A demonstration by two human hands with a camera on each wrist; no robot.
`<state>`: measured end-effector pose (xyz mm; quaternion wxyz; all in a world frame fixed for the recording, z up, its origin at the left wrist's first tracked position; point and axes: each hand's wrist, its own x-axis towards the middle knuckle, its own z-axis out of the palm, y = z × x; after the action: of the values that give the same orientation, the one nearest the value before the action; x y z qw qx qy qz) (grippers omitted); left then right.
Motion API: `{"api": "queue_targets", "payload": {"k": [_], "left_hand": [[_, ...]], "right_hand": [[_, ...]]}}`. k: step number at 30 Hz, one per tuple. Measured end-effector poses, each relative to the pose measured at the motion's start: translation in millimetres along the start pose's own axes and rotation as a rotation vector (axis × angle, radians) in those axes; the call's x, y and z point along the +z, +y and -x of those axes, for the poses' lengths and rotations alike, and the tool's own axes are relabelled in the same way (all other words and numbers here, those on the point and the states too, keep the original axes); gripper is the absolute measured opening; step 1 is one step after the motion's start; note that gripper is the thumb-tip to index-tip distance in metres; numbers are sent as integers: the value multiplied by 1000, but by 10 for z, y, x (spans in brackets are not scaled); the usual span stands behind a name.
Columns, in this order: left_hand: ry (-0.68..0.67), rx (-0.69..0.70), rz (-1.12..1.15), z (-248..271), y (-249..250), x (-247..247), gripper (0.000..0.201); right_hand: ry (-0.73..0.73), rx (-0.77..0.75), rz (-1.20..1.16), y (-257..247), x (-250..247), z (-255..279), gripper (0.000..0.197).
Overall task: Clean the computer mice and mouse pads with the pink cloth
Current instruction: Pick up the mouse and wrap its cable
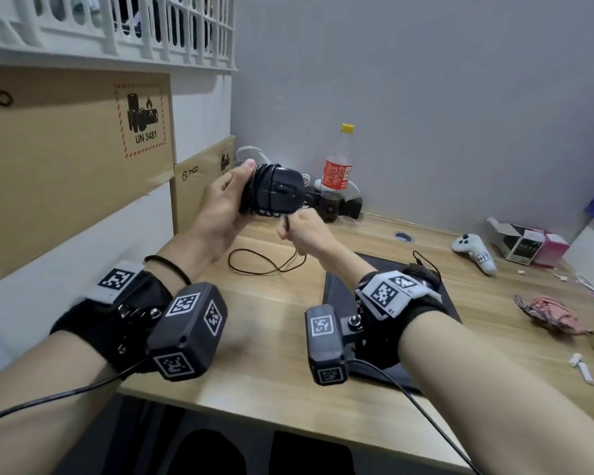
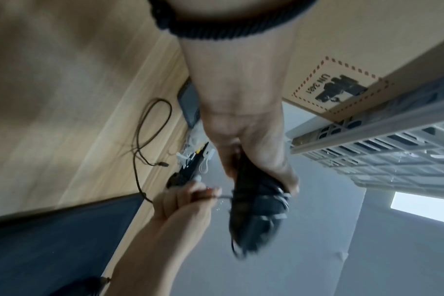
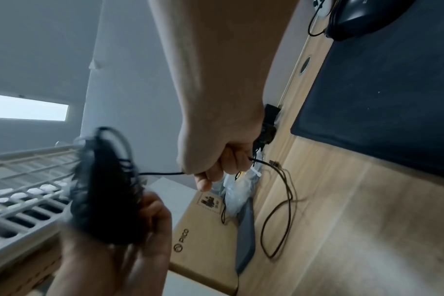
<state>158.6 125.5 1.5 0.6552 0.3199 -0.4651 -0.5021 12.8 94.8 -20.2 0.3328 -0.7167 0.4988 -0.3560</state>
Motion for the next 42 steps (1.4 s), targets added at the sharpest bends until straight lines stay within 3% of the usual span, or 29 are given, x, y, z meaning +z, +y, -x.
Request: {"api": "queue_targets", "payload": {"k": [3,5,7,9,12,16,19,21,23,27,30,32,34,38,42], "left_hand": [[393,99,-178,-99,-40,50,25],[499,102,-334,-135,-100,-19,32],[501,86,-551,-145,-151,-108,38],[371,62,-714,-121,-168,-131,38],[34,35,-719,-55,-184,-91,26],[-99,-40,-525,13,-59,-35,20],[-257,-134,-297,57,24,8,26],[-290,-147,-127,24,13,33,33],[-155,-137,-38,-37,-17,91,30],[355,-123,-3,-195,-151,155,38],[537,-82,-272,-199,-245,79,46],[490,-71,-476,-176,-286,-4,45],[354,-59,-605,-136,-292,-45,42],[112,-7,-651,-87,-225,-18,31],[-112,-89,-579,-67,-91,-45,28]], "right_hand": [[-154,-16,72,-104,81,32,54],[-221,-30,166,-181,50,38,52],[-203,-44,231,-246,-21,40,49],[-96,-54,249,-292,-100,12,48],[82,-43,240,-293,-194,-95,41],[198,19,128,-190,-283,-140,43],[188,62,31,-44,-254,-118,39],[143,59,-48,33,-203,-78,31],[70,55,-30,44,-152,-30,24],[-74,74,76,-27,-11,39,47],[-164,6,236,-94,27,79,54],[-132,-39,258,-173,-31,96,55],[-67,-70,271,-208,-113,61,53],[-9,-23,249,-175,-192,-33,40],[91,27,126,-158,-260,-91,40]]}}
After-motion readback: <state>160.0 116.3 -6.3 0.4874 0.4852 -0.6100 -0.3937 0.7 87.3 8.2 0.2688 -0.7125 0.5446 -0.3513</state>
